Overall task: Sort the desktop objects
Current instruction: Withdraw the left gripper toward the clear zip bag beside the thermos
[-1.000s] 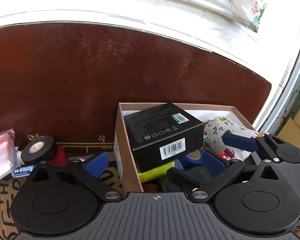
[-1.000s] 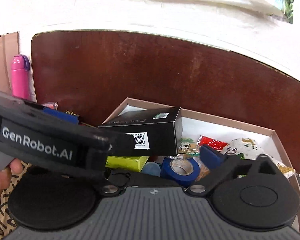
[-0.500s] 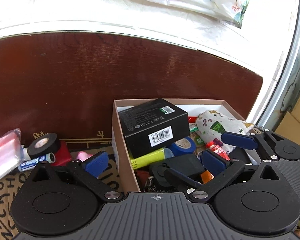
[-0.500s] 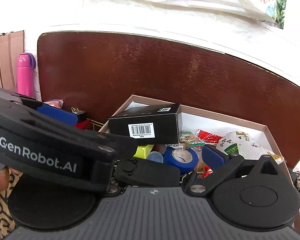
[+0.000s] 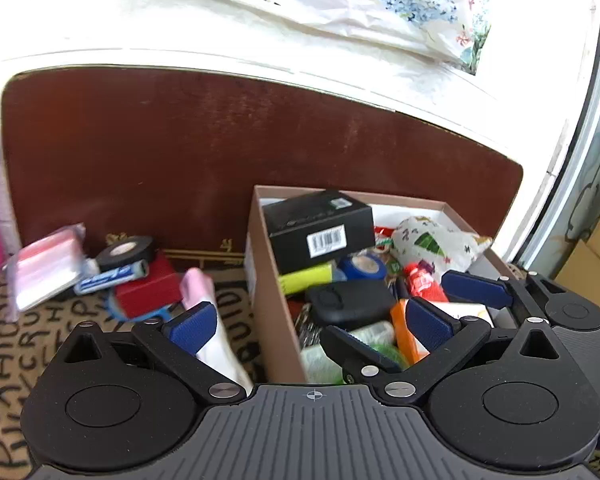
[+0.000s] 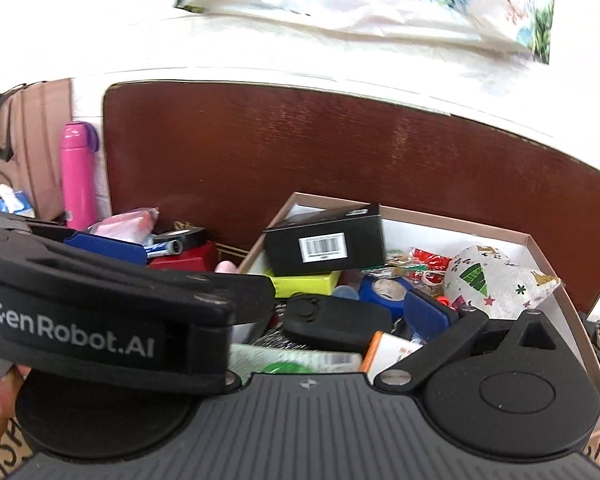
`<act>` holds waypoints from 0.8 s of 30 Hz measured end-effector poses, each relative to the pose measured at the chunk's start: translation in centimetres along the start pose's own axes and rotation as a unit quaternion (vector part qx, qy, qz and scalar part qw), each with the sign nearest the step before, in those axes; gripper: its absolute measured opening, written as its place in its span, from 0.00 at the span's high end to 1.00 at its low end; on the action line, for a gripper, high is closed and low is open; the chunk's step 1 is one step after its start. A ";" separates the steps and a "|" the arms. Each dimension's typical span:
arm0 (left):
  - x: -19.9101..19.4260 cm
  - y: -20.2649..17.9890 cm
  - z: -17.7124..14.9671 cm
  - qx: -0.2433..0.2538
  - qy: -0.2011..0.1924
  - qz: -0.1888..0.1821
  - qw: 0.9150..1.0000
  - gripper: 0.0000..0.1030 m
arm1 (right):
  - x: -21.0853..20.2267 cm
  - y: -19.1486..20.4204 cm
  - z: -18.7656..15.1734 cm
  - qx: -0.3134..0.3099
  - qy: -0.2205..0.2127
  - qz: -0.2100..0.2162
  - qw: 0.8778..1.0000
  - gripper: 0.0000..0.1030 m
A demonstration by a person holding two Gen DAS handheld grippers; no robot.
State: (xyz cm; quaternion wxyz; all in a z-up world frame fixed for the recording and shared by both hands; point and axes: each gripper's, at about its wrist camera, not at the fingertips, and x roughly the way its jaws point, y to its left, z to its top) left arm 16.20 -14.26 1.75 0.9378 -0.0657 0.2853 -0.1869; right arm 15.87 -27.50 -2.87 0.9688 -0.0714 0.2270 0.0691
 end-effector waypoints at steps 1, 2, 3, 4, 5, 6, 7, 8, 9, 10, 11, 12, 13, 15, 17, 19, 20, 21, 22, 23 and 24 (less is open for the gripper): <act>-0.4 0.1 -0.4 -0.004 0.000 0.001 1.000 0.00 | -0.4 0.5 -0.3 -0.004 -0.002 0.000 1.000 0.00; -0.8 0.3 -0.8 -0.011 0.003 0.000 1.000 0.00 | -0.8 0.9 -0.5 -0.005 -0.004 0.002 1.000 0.00; -1.2 0.6 -1.2 -0.019 0.007 -0.002 1.000 0.00 | -1.2 1.4 -0.7 -0.004 -0.006 0.005 1.000 0.00; -1.7 0.9 -1.5 -0.027 0.010 -0.002 1.000 0.00 | -1.5 1.7 -0.8 -0.002 -0.006 0.009 1.000 0.00; -2.1 1.1 -1.9 -0.032 0.011 -0.001 0.999 0.00 | -1.8 2.1 -0.9 -0.001 -0.006 0.014 1.000 0.00; -2.6 1.3 -2.3 -0.036 0.010 0.002 0.999 0.00 | -2.2 2.6 -1.1 0.000 -0.007 0.019 1.000 0.00; -3.2 1.6 -2.7 -0.039 0.007 0.003 0.999 0.00 | -2.5 3.1 -1.1 0.002 -0.008 0.021 1.000 0.00; -3.8 1.9 -3.1 -0.042 0.003 0.005 0.999 0.00 | -2.8 3.5 -1.2 0.005 -0.008 0.023 1.000 0.00; -4.4 2.3 -3.5 -0.047 -0.001 0.007 0.999 0.00 | -3.2 4.0 -1.3 0.008 -0.009 0.028 1.000 0.00; -5.0 2.7 -3.9 -0.051 -0.004 0.010 0.999 0.00 | -3.5 4.6 -1.4 0.008 -0.011 0.034 0.999 0.00; -5.5 3.1 -4.3 -0.057 -0.007 0.012 0.998 0.00 | -3.8 5.2 -1.4 0.006 -0.015 0.038 0.999 0.00; -6.2 3.6 -4.7 -0.063 -0.009 0.014 0.998 0.00 | -4.2 5.9 -1.5 0.001 -0.019 0.040 0.999 0.00; -6.7 4.1 -5.0 -0.067 -0.010 0.016 0.998 0.00 | -4.4 6.5 -1.6 -0.006 -0.023 0.042 0.999 0.00; -7.7 5.0 -5.8 -0.074 -0.013 0.020 0.997 0.00 | -4.9 8.0 -1.9 -0.021 -0.032 0.045 0.998 0.00; -8.5 5.9 -6.3 -0.081 -0.016 0.022 0.996 0.00 | -5.2 9.3 -2.2 -0.034 -0.042 0.050 0.997 0.00; -9.2 6.8 -6.9 -0.083 -0.016 0.025 0.996 0.00 | -5.1 10.4 -2.4 -0.043 -0.043 0.058 0.996 0.00; -9.5 7.2 -7.2 -0.084 -0.016 0.027 0.996 0.00 | -5.0 11.0 -2.5 -0.047 -0.042 0.062 0.996 0.00; -9.7 7.7 -7.5 -0.086 -0.016 0.030 0.996 0.00 | -4.9 11.6 -2.7 -0.049 -0.042 0.068 0.996 0.00; -10.0 8.3 -7.7 -0.088 -0.017 0.032 0.995 0.00 | -4.7 12.1 -2.8 -0.050 -0.042 0.074 0.995 0.00; -10.2 8.8 -7.9 -0.089 -0.017 0.036 0.995 0.00 | -4.4 12.6 -2.8 -0.050 -0.042 0.080 0.995 0.00; -10.3 9.2 -8.0 -0.089 -0.018 0.040 0.995 0.00 | -4.2 13.0 -2.9 -0.049 -0.040 0.087 0.994 0.00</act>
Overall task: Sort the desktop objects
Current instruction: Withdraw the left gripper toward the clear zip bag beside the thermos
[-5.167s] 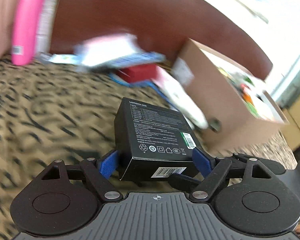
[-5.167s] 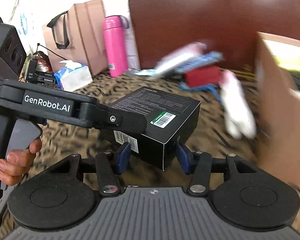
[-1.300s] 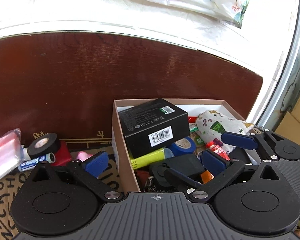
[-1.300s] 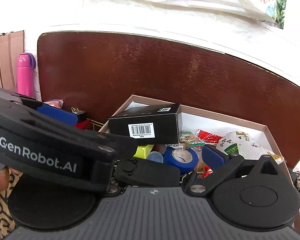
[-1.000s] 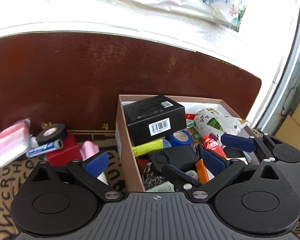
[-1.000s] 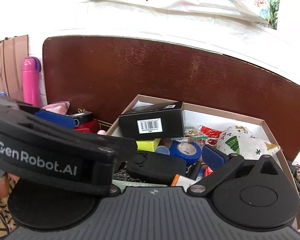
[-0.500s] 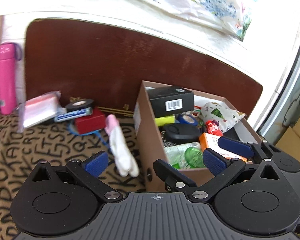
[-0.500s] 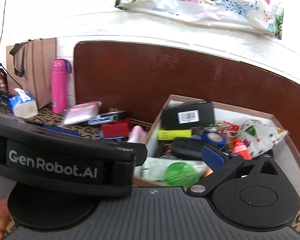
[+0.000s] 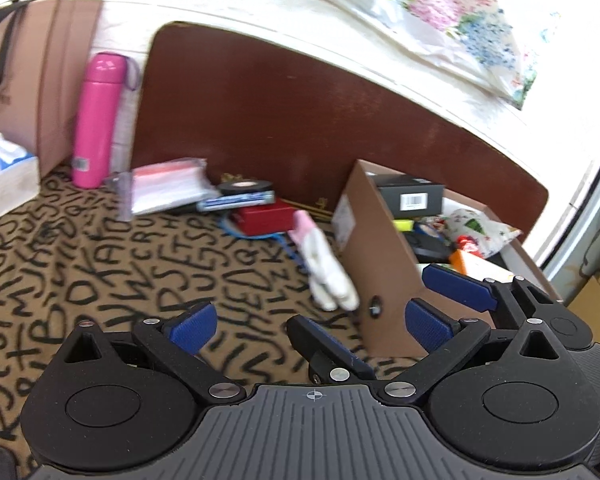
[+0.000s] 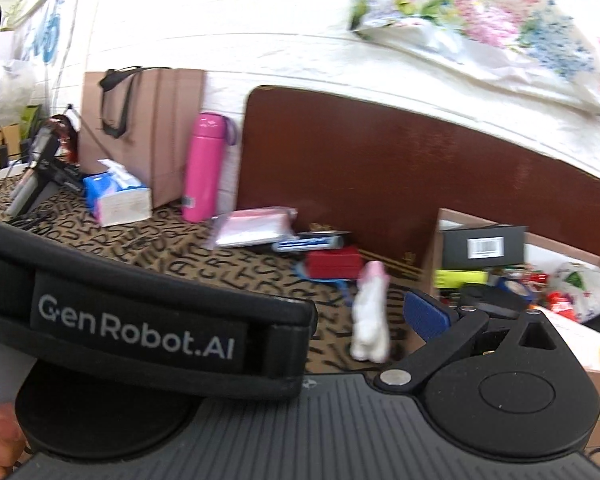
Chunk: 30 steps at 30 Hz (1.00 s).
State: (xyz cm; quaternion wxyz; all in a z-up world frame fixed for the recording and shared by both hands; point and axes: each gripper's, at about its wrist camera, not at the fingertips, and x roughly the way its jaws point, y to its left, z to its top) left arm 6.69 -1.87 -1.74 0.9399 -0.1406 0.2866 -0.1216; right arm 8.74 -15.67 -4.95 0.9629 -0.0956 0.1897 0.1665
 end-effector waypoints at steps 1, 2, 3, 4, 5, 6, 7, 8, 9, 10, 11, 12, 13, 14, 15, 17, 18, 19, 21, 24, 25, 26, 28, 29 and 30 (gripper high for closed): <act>-0.1 0.5 0.0 0.001 -0.002 0.005 1.000 0.00 | 0.3 0.3 0.0 0.004 0.002 0.007 1.000 0.00; -0.2 0.9 0.0 0.002 -0.004 0.011 1.000 0.00 | 0.7 0.7 0.0 0.009 0.005 0.013 1.000 0.00; -0.2 1.4 0.1 0.001 -0.006 0.018 1.000 0.00 | 1.1 0.9 0.0 0.014 0.008 0.020 1.000 0.01; -0.2 1.9 0.2 0.000 -0.006 0.024 1.000 0.00 | 1.5 1.1 0.1 0.019 0.010 0.027 0.999 0.01; -0.1 2.4 0.3 -0.003 -0.005 0.028 1.000 0.00 | 1.9 1.3 0.2 0.022 0.012 0.033 0.999 0.02; 0.0 2.9 0.5 -0.008 -0.004 0.031 0.999 0.00 | 2.3 1.5 0.4 0.023 0.013 0.037 0.999 0.02; 0.1 3.5 0.7 -0.012 -0.001 0.032 0.999 0.00 | 2.7 1.7 0.5 0.021 0.014 0.042 0.999 0.02; 0.3 4.0 1.0 -0.016 0.003 0.034 0.999 0.00 | 3.1 1.9 0.7 0.017 0.013 0.045 0.999 0.02; 0.4 4.6 1.3 -0.021 0.005 0.036 0.999 0.00 | 3.5 2.1 0.8 0.011 0.011 0.049 0.999 0.03; 0.6 5.2 1.6 -0.027 0.005 0.038 0.999 0.00 | 3.9 2.2 1.0 0.004 0.008 0.054 0.999 0.04; 0.8 5.8 1.9 -0.032 0.004 0.041 0.999 0.00 | 4.3 2.3 1.1 -0.002 0.005 0.059 0.998 0.05; 1.0 6.4 2.3 -0.035 0.003 0.046 0.998 0.00 | 4.7 2.4 1.3 -0.009 0.000 0.064 0.998 0.06; 1.3 7.0 2.6 -0.039 0.002 0.051 0.998 0.00 | 5.2 2.5 1.4 -0.015 -0.004 0.067 0.998 0.07; 1.6 7.5 3.0 -0.044 0.002 0.055 0.998 0.00 | 5.7 2.6 1.6 -0.021 -0.006 0.070 0.997 0.07; 2.0 8.2 3.4 -0.048 0.003 0.057 0.997 0.00 | 6.3 2.7 1.9 -0.028 -0.008 0.072 0.997 0.08; 2.8 9.5 4.3 -0.055 0.005 0.057 0.997 0.00 | 7.6 2.7 2.4 -0.043 -0.012 0.075 0.996 0.09; 3.3 10.2 4.7 -0.058 0.005 0.061 0.996 0.00 | 8.3 2.7 2.7 -0.050 -0.014 0.075 0.996 0.09; 3.7 10.9 5.1 -0.061 0.005 0.065 0.996 0.00 | 8.9 2.6 3.0 -0.056 -0.015 0.075 0.995 0.10; 4.8 12.3 5.8 -0.067 0.005 0.071 0.995 0.00 | 10.3 2.5 3.4 -0.065 -0.014 0.075 0.995 0.10; 6.4 14.4 6.9 -0.077 0.007 0.078 0.994 0.00 | 12.5 2.1 3.8 -0.071 -0.011 0.078 0.994 0.10; 7.0 14.9 7.2 -0.078 0.007 0.080 0.994 0.00 | 13.3 2.1 3.9 -0.072 -0.009 0.080 0.994 0.10; 7.5 15.4 7.5 -0.077 0.007 0.082 0.994 0.00 | 14.0 2.0 4.0 -0.074 -0.006 0.081 0.994 0.10; 8.8 16.0 8.2 -0.072 0.010 0.086 0.994 0.00 | 15.6 2.0 4.1 -0.080 0.000 0.084 0.993 0.10; 9.4 16.3 8.5 -0.066 0.013 0.087 0.994 0.00 | 16.3 2.0 4.1 -0.083 0.003 0.086 0.993 0.10; 10.2 16.5 8.8 -0.061 0.016 0.089 0.994 0.00 | 17.0 2.0 4.0 -0.086 0.007 0.086 0.993 0.10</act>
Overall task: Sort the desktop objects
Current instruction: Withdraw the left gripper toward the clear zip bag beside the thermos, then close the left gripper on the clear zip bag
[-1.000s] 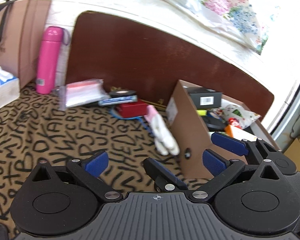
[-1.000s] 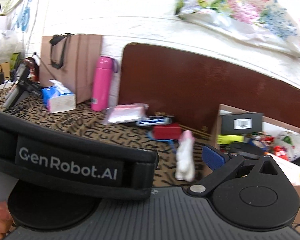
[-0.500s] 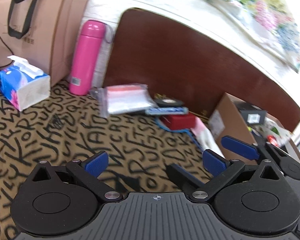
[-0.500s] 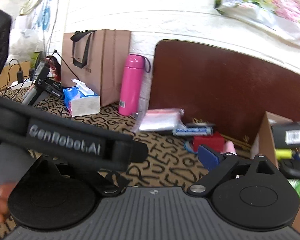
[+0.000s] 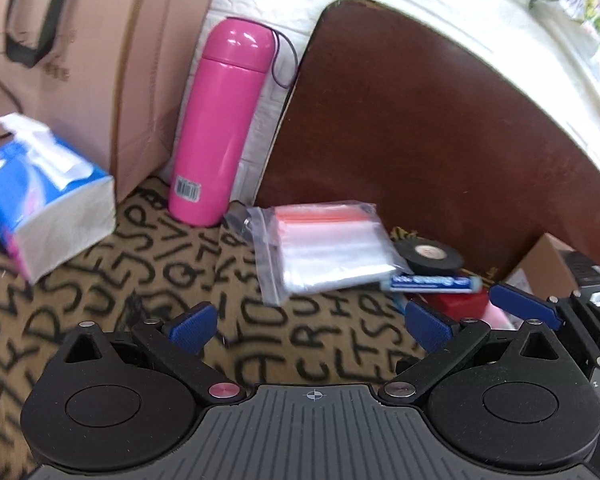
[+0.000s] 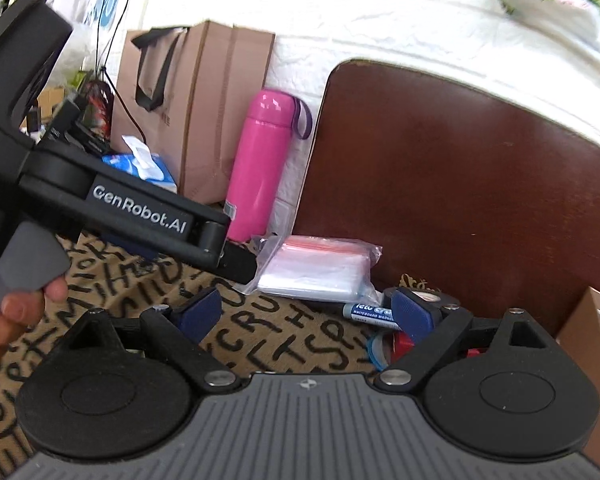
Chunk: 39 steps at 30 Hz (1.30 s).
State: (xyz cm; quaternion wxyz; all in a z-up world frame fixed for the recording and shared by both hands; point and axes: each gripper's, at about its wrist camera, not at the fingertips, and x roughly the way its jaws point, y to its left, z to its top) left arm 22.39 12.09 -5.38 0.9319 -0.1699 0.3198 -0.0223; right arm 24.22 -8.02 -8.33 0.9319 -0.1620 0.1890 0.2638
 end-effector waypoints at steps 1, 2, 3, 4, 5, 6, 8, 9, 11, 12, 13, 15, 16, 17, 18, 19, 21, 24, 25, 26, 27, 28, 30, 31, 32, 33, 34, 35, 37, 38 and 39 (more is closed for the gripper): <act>0.8 0.1 0.3 0.003 0.002 0.004 1.000 0.00 | 0.7 -0.1 -0.1 -0.001 0.004 0.001 1.000 0.10; 1.5 0.2 0.5 0.005 0.006 0.006 1.000 0.00 | 1.5 -0.3 -0.1 -0.001 0.007 0.002 1.000 0.10; 2.4 0.4 0.8 0.005 0.010 0.007 1.000 0.00 | 2.3 -0.5 -0.2 -0.001 0.010 0.003 1.000 0.10; 3.1 0.6 1.0 0.004 0.014 0.007 1.000 0.00 | 3.0 -0.7 -0.1 0.001 0.013 0.004 1.000 0.10; 3.9 0.7 1.2 0.001 0.018 0.011 1.000 0.00 | 3.7 -0.9 -0.1 0.002 0.015 0.005 1.000 0.10; 4.6 1.0 1.4 -0.002 0.020 0.010 1.000 0.00 | 4.5 -1.1 -0.1 0.003 0.016 0.007 1.000 0.10; 6.0 1.3 1.8 -0.009 0.027 0.000 1.000 0.00 | 5.8 -1.4 0.0 0.002 0.019 0.006 1.000 0.10; 6.6 1.4 1.9 -0.010 0.029 -0.007 0.999 0.00 | 6.5 -1.5 0.0 -0.001 0.020 0.009 1.000 0.10; 7.7 1.4 2.2 -0.005 0.030 -0.015 0.999 0.00 | 7.7 -1.8 0.0 -0.005 0.023 0.014 1.000 0.10; 8.1 1.4 2.3 -0.001 0.031 -0.018 0.999 0.00 | 8.3 -2.0 0.0 -0.006 0.024 0.016 1.000 0.10; 8.6 1.5 2.5 0.001 0.032 -0.023 0.999 0.00 | 8.8 -2.2 0.0 -0.008 0.024 0.018 1.000 0.10; 9.5 1.6 2.6 -0.001 0.036 -0.032 0.999 0.00 | 9.7 -2.5 -0.1 -0.009 0.025 0.024 0.999 0.10; 9.9 1.6 2.6 -0.001 0.037 -0.034 0.999 0.00 | 10.1 -2.7 -0.1 -0.008 0.027 0.030 0.999 0.10; 10.3 1.6 2.7 -0.001 0.036 -0.033 0.999 0.00 | 10.5 -2.8 -0.2 -0.007 0.030 0.036 0.999 0.10; 10.6 1.6 2.7 0.001 0.033 -0.033 0.999 0.00 | 10.8 -2.8 -0.4 -0.008 0.033 0.041 0.999 0.10; 10.8 1.5 2.7 0.004 0.029 -0.035 0.999 0.00 | 11.2 -2.7 -0.5 -0.010 0.035 0.042 0.998 0.10; 11.1 1.5 2.7 0.005 0.027 -0.036 0.999 0.01 | 11.8 -2.5 -0.8 -0.011 0.039 0.048 0.998 0.10; 11.1 1.2 2.7 0.006 0.025 -0.035 0.999 0.15 | 12.2 -1.8 -0.7 -0.021 0.042 0.053 0.997 0.20; 10.9 1.1 2.6 0.006 0.024 -0.033 0.999 0.22 | 12.2 -1.6 -0.6 -0.025 0.044 0.052 0.997 0.24; 10.6 1.0 2.6 0.007 0.023 -0.029 0.999 0.24 | 12.1 -1.4 -0.6 -0.025 0.045 0.049 0.997 0.30; 10.3 0.8 2.5 0.011 0.023 -0.021 0.999 0.26 | 11.9 -1.3 -0.5 -0.017 0.045 0.047 0.998 0.31; 10.0 0.7 2.4 0.015 0.023 -0.017 0.999 0.27 | 11.7 -1.3 -0.4 -0.008 0.045 0.048 0.998 0.35; 9.3 0.5 2.1 0.016 0.021 -0.011 1.000 0.31 | 11.1 -1.3 -0.3 0.005 0.045 0.050 0.998 0.39; 8.9 0.5 1.9 0.015 0.021 -0.009 1.000 0.33 | 10.7 -1.2 -0.3 0.007 0.045 0.050 0.998 0.41; 8.5 0.4 1.7 0.016 0.021 -0.007 1.000 0.34 | 10.3 -1.1 -0.3 0.006 0.045 0.051 0.998 0.42; 8.2 0.4 1.6 0.015 0.022 -0.004 1.000 0.35 | 10.1 -1.2 -0.3 0.005 0.046 0.052 0.998 0.43; 7.9 0.3 1.5 0.011 0.025 -0.001 1.000 0.35 | 9.8 -1.1 -0.3 0.006 0.047 0.056 0.997 0.45; 7.6 0.2 1.3 0.009 0.028 0.001 1.000 0.35 | 9.4 -1.1 -0.3 0.006 0.048 0.060 0.997 0.46; 6.6 0.3 1.0 0.009 0.032 0.005 0.999 0.34 | 8.5 -0.7 -0.4 0.007 0.049 0.065 0.997 0.46; 6.1 0.2 0.7 0.011 0.034 0.008 0.999 0.34 | 8.1 -0.6 -0.5 0.010 0.050 0.067 0.996 0.46; 5.7 0.1 0.4 0.011 0.035 0.010 0.999 0.32 | 7.6 -0.4 -0.8 0.012 0.051 0.069 0.996 0.46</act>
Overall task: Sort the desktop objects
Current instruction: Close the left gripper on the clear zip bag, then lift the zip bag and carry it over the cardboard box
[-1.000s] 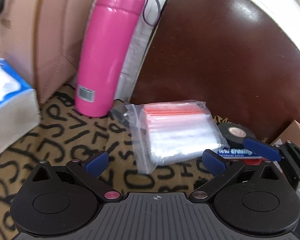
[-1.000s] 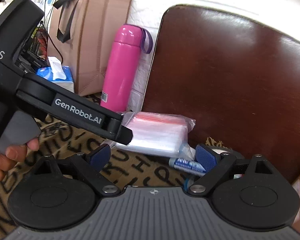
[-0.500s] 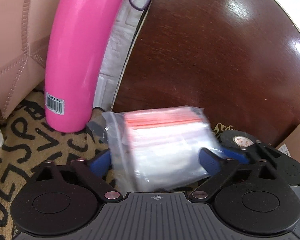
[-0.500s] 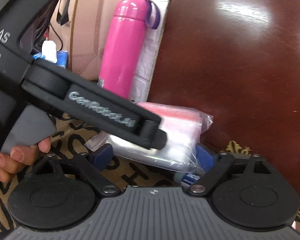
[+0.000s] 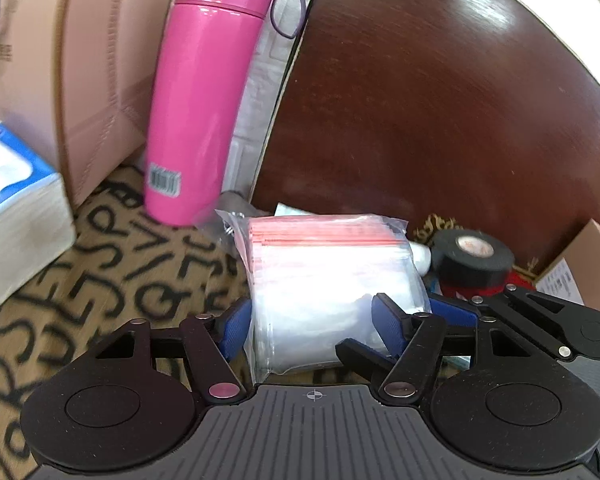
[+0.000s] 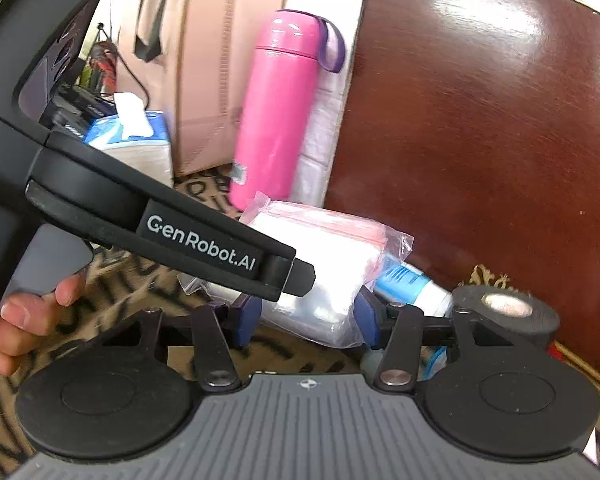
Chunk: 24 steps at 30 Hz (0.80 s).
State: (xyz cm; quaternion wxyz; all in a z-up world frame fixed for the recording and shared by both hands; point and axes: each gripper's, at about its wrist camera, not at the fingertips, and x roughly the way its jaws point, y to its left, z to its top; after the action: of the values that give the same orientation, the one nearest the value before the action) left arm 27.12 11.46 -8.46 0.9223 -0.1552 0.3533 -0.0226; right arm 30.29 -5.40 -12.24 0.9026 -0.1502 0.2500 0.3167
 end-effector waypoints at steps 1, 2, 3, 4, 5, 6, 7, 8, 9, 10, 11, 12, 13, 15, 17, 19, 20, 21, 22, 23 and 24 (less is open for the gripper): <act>-0.5 -0.1 -0.4 -0.001 0.002 0.001 1.000 0.32 | -0.5 0.3 -0.3 0.003 0.000 0.002 1.000 0.46; -0.9 -0.1 -0.8 -0.002 0.005 0.001 1.000 0.32 | -0.9 0.6 -0.6 0.005 0.000 0.004 1.000 0.46; -1.5 -0.2 -1.2 -0.005 0.009 0.000 1.000 0.32 | -1.6 0.9 -0.9 0.009 -0.001 0.005 1.000 0.46; -2.1 -0.2 -1.7 -0.009 0.013 -0.003 1.000 0.32 | -2.2 1.2 -1.2 0.014 -0.003 0.006 1.000 0.46; -2.7 -0.2 -2.2 -0.012 0.017 -0.006 1.000 0.32 | -2.8 1.6 -1.5 0.018 -0.004 0.007 1.000 0.46; -3.3 -0.4 -2.7 -0.012 0.023 -0.008 1.000 0.32 | -3.6 2.0 -1.9 0.023 -0.005 0.008 1.000 0.46; -3.7 -0.8 -3.3 -0.011 0.028 -0.009 0.999 0.31 | -4.3 2.4 -2.3 0.029 -0.005 0.010 1.000 0.46; -4.2 -1.2 -3.9 -0.009 0.032 -0.010 0.999 0.31 | -5.2 2.7 -2.7 0.034 -0.005 0.010 0.999 0.46; -4.8 -1.7 -4.6 -0.004 0.036 -0.012 0.999 0.31 | -6.1 3.0 -3.3 0.039 -0.005 0.010 0.999 0.46; -5.4 -2.2 -5.3 0.000 0.040 -0.013 0.999 0.31 | -6.8 3.3 -3.7 0.046 -0.005 0.010 0.999 0.46; -6.0 -2.7 -6.0 0.005 0.043 -0.014 0.999 0.30 | -7.6 3.6 -4.2 0.054 -0.004 0.008 0.999 0.46; -6.5 -3.2 -6.7 0.008 0.046 -0.017 0.999 0.30 | -8.6 3.9 -4.8 0.059 -0.002 0.006 0.998 0.46; -7.1 -3.7 -7.5 0.010 0.048 -0.020 0.999 0.30 | -9.6 4.3 -5.4 0.061 -0.002 0.001 0.998 0.46; -8.3 -4.7 -9.0 0.014 0.052 -0.028 0.998 0.30 | -11.6 4.9 -6.5 0.069 -0.003 -0.007 0.998 0.46; -9.4 -5.9 -10.6 0.020 0.056 -0.035 0.998 0.29 | -13.6 5.4 -7.6 0.083 -0.002 -0.014 0.996 0.46; -10.6 -7.2 -12.1 0.030 0.057 -0.043 0.997 0.29 | -15.7 5.9 -8.7 0.088 -0.001 -0.022 0.996 0.46; -11.2 -8.0 -12.9 0.038 0.058 -0.046 0.997 0.29 | -16.5 6.2 -9.1 0.087 0.001 -0.026 0.996 0.46; -11.8 -8.7 -13.5 0.046 0.059 -0.050 0.996 0.29 | -17.5 6.4 -9.7 0.090 0.002 -0.030 0.995 0.46; -12.2 -9.3 -14.1 0.052 0.060 -0.053 0.995 0.29 | -18.4 6.5 -10.2 0.094 0.002 -0.034 0.995 0.46; -12.7 -9.9 -14.7 0.058 0.061 -0.057 0.995 0.29 | -19.4 6.7 -10.8 0.098 0.002 -0.038 0.994 0.46; -13.1 -10.5 -15.3 0.064 0.064 -0.061 0.994 0.29 | -20.3 6.9 -11.4 0.102 0.003 -0.042 0.994 0.46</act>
State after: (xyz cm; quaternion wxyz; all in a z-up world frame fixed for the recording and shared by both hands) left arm 7.95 -0.72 -7.58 0.9025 -0.1155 0.3998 -0.1115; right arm 8.10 -15.20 -11.33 0.9250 -0.0689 0.2771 0.2507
